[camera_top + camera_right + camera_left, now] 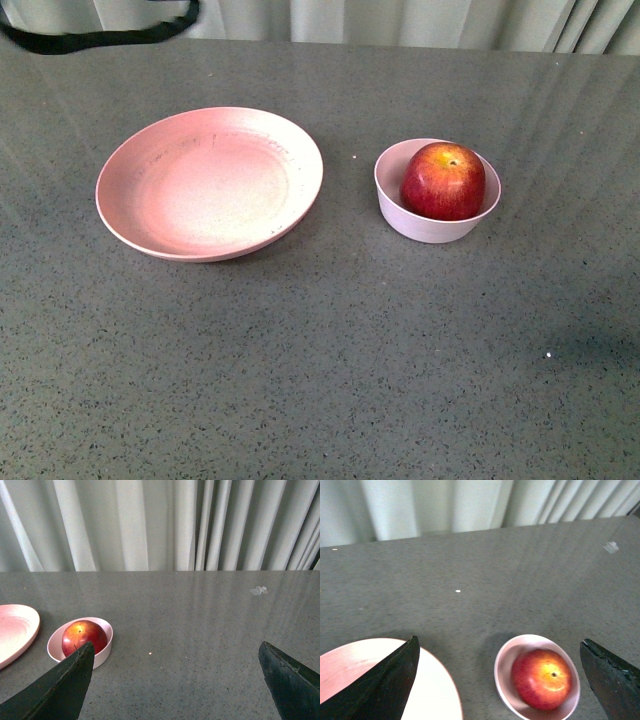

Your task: Move apple from plate to bowl

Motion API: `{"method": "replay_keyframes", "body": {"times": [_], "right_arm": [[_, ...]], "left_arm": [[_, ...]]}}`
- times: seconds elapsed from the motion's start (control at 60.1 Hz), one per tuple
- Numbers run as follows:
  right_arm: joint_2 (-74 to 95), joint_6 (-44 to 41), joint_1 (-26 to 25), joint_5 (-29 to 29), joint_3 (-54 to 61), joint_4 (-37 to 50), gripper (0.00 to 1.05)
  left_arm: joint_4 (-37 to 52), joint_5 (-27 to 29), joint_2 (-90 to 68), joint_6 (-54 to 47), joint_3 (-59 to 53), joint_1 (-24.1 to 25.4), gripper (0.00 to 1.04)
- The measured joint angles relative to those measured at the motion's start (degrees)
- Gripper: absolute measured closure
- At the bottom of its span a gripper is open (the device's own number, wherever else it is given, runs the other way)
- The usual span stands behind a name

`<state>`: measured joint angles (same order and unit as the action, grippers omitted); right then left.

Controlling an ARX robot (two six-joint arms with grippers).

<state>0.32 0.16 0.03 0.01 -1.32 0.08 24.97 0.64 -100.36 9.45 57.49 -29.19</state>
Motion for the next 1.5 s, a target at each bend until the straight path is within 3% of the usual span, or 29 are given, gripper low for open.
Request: {"method": "replay_keyframes", "body": {"times": [0.083, 0.183, 0.299, 0.383, 0.516, 0.948, 1.497], "right_arm": [[0.0, 0.0, 0.0, -0.1, 0.0, 0.0, 0.09], [0.0, 0.0, 0.0, 0.0, 0.0, 0.0, 0.09], [0.0, 0.0, 0.0, 0.0, 0.0, 0.0, 0.09], [0.0, 0.0, 0.0, 0.0, 0.0, 0.0, 0.09], [0.0, 0.0, 0.0, 0.0, 0.0, 0.0, 0.09], [0.0, 0.0, 0.0, 0.0, 0.0, 0.0, 0.09], [0.0, 0.0, 0.0, 0.0, 0.0, 0.0, 0.09]], "left_arm": [[20.7, 16.2, 5.6, -5.4, -12.9, 5.9, 0.29], [29.1, 12.0, 13.3, -7.2, -23.5, 14.6, 0.45], [39.4, 1.0, 19.3, -8.3, -37.1, 26.6, 0.68], [40.5, 0.7, 19.8, -8.3, -43.4, 29.2, 0.82], [38.8, -0.7, 25.1, -8.6, -47.2, 29.2, 1.03], [27.5, -0.6, 43.6, -8.8, -54.0, 29.2, 1.03], [5.8, -0.7, 69.0, -8.9, -56.6, 29.2, 1.03]]}}
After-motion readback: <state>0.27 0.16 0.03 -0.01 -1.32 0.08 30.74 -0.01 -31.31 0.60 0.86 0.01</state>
